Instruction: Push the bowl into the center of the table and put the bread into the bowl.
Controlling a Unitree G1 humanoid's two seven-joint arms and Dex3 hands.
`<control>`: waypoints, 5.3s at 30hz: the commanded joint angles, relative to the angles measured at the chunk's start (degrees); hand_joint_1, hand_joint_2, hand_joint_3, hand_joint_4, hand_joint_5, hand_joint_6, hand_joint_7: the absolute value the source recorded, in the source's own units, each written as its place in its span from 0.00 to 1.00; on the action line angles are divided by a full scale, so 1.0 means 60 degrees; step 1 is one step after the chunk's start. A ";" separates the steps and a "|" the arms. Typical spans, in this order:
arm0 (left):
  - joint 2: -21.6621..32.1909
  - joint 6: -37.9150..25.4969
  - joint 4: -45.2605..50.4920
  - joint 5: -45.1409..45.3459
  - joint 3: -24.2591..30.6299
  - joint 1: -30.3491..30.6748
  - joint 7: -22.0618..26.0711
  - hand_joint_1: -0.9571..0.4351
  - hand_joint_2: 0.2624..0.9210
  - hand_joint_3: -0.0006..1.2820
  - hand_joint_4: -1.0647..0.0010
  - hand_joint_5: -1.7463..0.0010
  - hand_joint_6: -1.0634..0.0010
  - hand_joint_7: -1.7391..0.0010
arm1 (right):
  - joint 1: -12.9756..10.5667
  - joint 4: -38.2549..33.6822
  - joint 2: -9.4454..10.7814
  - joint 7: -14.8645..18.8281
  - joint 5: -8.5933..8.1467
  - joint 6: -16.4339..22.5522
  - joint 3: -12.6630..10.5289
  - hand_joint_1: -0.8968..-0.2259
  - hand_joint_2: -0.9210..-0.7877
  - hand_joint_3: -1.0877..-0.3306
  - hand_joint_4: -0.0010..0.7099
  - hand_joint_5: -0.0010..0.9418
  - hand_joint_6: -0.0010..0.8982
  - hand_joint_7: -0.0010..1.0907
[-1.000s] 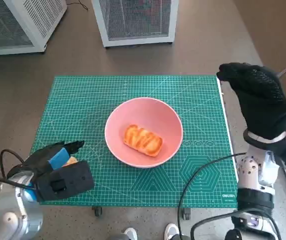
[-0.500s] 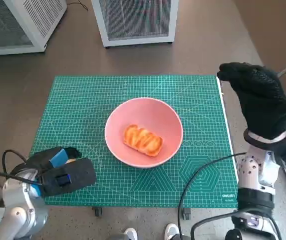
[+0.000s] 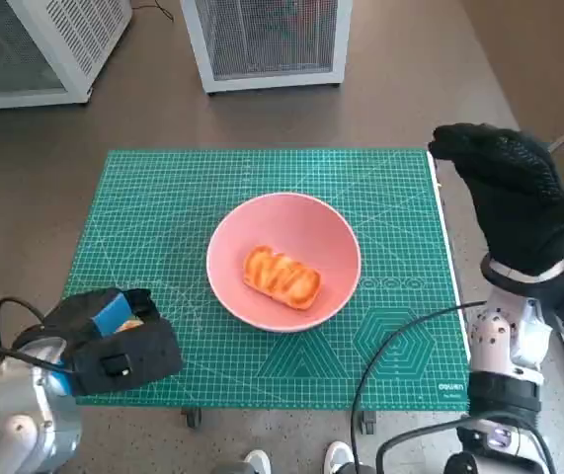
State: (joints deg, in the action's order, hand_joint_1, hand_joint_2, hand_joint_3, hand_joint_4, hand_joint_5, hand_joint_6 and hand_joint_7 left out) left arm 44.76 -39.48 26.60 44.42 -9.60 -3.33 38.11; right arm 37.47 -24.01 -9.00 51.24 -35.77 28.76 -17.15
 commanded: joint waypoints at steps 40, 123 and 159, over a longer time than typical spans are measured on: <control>-0.2361 0.2840 -0.0086 -0.0973 -0.0887 -0.5500 -0.1088 0.69 0.94 0.02 0.27 0.31 0.23 0.53 | -0.0345 -0.0058 -0.0021 0.0239 -0.0035 -0.0116 -0.0033 0.58 0.00 0.74 0.37 0.00 0.40 0.00; -0.5237 0.9622 -0.2983 -0.9597 0.3819 -0.2956 -0.3986 0.29 1.00 0.32 0.70 0.98 0.59 0.96 | 0.1002 -0.0777 0.0584 -0.1946 0.1757 0.0725 0.0851 0.54 0.00 0.64 0.39 0.01 0.41 0.00; -0.5438 0.9370 -0.2092 -0.9199 0.3523 -0.1989 -0.4398 0.27 1.00 0.38 0.73 1.00 0.95 0.61 | 0.0399 -0.0273 0.0800 -0.2469 0.1864 0.0333 0.1315 0.50 0.00 0.68 0.38 0.00 0.37 0.00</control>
